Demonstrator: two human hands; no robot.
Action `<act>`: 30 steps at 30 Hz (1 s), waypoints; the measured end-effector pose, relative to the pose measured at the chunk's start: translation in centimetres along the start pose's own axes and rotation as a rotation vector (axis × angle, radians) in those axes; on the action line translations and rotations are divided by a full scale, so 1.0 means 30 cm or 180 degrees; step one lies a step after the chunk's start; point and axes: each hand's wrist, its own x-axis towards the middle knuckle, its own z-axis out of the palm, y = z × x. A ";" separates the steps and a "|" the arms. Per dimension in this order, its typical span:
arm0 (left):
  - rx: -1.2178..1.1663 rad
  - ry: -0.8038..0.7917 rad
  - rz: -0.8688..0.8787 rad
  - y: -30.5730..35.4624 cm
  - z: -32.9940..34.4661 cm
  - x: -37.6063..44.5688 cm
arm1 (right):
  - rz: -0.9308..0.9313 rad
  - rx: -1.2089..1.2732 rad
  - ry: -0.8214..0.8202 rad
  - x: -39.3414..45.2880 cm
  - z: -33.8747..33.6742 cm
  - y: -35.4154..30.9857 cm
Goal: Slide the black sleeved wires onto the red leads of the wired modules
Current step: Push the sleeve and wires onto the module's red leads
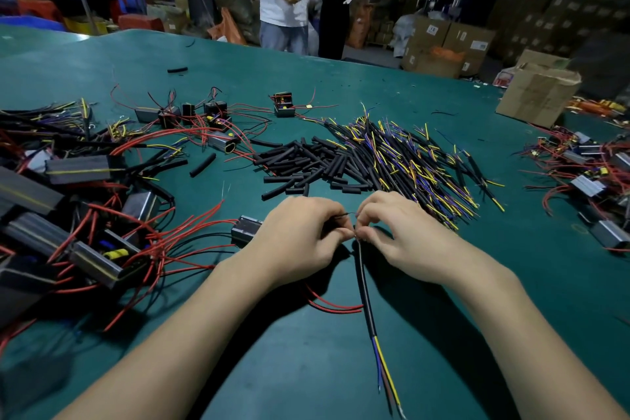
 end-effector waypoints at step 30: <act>-0.1033 0.0656 -0.0547 -0.001 -0.016 0.017 | 0.0937 0.3241 0.0603 0.017 0.017 -0.030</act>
